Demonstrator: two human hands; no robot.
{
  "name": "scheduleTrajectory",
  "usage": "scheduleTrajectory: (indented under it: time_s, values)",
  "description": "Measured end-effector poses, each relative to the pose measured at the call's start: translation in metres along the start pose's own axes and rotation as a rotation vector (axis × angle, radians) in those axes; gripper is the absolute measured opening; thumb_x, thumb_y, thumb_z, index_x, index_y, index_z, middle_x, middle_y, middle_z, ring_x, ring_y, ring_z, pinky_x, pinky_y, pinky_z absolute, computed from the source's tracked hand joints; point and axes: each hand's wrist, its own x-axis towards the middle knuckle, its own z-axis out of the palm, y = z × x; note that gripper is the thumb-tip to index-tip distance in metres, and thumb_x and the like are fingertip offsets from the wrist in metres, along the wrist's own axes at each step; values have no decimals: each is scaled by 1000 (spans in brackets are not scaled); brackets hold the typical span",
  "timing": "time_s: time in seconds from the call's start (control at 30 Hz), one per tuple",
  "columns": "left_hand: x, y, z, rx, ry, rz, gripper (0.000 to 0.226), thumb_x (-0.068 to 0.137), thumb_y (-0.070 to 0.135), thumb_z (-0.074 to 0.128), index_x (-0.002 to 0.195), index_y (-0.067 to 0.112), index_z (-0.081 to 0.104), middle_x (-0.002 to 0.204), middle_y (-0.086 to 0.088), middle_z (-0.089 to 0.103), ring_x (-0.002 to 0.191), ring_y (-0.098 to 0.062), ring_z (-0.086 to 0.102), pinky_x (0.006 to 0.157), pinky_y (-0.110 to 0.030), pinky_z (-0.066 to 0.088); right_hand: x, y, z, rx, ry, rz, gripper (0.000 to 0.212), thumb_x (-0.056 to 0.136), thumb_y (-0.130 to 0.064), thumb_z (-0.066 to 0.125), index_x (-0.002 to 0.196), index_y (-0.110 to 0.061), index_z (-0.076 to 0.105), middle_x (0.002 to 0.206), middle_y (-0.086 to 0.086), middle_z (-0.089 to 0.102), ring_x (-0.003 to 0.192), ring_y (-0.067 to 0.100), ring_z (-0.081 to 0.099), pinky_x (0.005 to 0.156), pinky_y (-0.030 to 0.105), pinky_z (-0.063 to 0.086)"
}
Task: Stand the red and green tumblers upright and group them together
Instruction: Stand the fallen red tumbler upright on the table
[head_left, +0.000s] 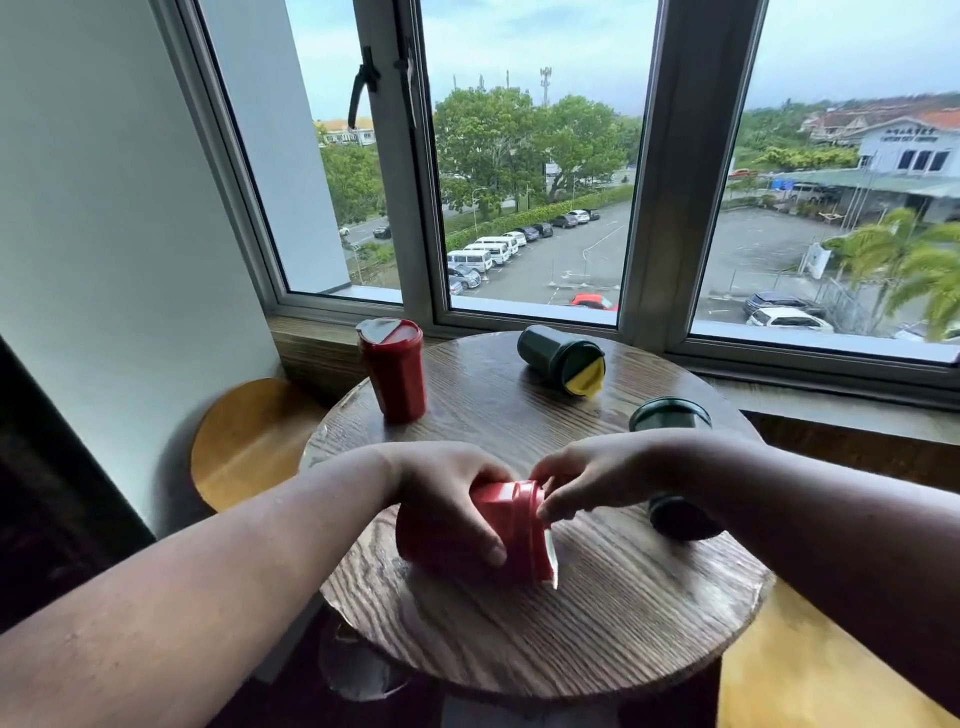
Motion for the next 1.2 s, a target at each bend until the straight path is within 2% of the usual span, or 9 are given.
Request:
scheduleTrajectory:
  time_s: [0.17, 0.3, 0.4, 0.5, 0.57, 0.77, 0.93, 1.03, 1.2]
  values:
    - [0, -8, 1, -53, 192, 48, 56, 59, 42, 89, 108, 25, 67, 98, 2, 74, 91, -16, 71, 83, -37, 59, 2, -4, -5, 143, 98, -28, 54, 79, -40, 64, 125, -13, 55, 97, -3, 61, 91, 15, 56, 77, 31, 46]
    - [1, -12, -1, -206, 426, 135, 50, 63, 27, 94, 105, 27, 66, 96, 5, 74, 89, -8, 70, 80, -25, 56, 2, -16, -22, 194, 279, -54, 74, 66, -57, 71, 127, -19, 54, 106, -4, 59, 95, 13, 56, 79, 27, 48]
    - [6, -19, 1, -381, 581, 184, 60, 60, 28, 93, 112, 19, 65, 101, -3, 75, 98, -20, 71, 88, -37, 58, 4, -27, -32, 153, 419, -64, 58, 83, -44, 72, 132, -19, 54, 114, -1, 60, 106, 17, 59, 93, 32, 51]
    - [14, -27, 6, -494, 677, 212, 66, 63, 19, 91, 119, 11, 58, 105, -9, 73, 103, -24, 70, 93, -44, 56, 11, -39, -37, 216, 460, -85, 57, 86, -33, 73, 135, -16, 50, 118, 5, 61, 95, 11, 62, 74, 16, 53]
    - [17, -30, 10, -546, 714, 220, 64, 67, 8, 89, 121, 11, 54, 107, -10, 71, 102, -19, 70, 91, -40, 57, 17, -45, -38, 220, 486, -78, 64, 84, -34, 75, 138, -14, 46, 121, 6, 61, 97, 11, 63, 72, 14, 53]
    - [19, -44, 18, -633, 707, 197, 69, 69, 4, 84, 128, 11, 48, 116, -18, 66, 106, -19, 67, 92, -33, 56, 33, -55, -32, 28, 568, -6, 53, 82, -43, 72, 125, -15, 59, 107, 4, 68, 97, 19, 67, 87, 36, 58]
    - [15, -50, 15, -602, 667, 169, 67, 70, 14, 86, 128, 25, 53, 118, -4, 67, 111, -12, 64, 98, -36, 52, 37, -61, -26, -10, 620, 13, 47, 85, -45, 67, 120, -13, 62, 103, 4, 69, 93, 20, 67, 83, 34, 56]
    - [13, -48, 12, -553, 666, 154, 71, 68, 23, 88, 129, 23, 53, 119, -5, 65, 111, -16, 62, 99, -35, 53, 40, -64, -23, -21, 659, 44, 47, 86, -46, 65, 119, -12, 62, 104, 6, 70, 93, 22, 67, 84, 37, 56]
    - [9, -40, 11, -416, 805, 134, 90, 63, 27, 95, 136, 20, 43, 116, 10, 62, 103, 5, 59, 80, -4, 46, 39, -63, -19, 58, 669, 80, 45, 90, -41, 64, 126, -14, 59, 113, 7, 67, 102, 23, 64, 91, 37, 53]
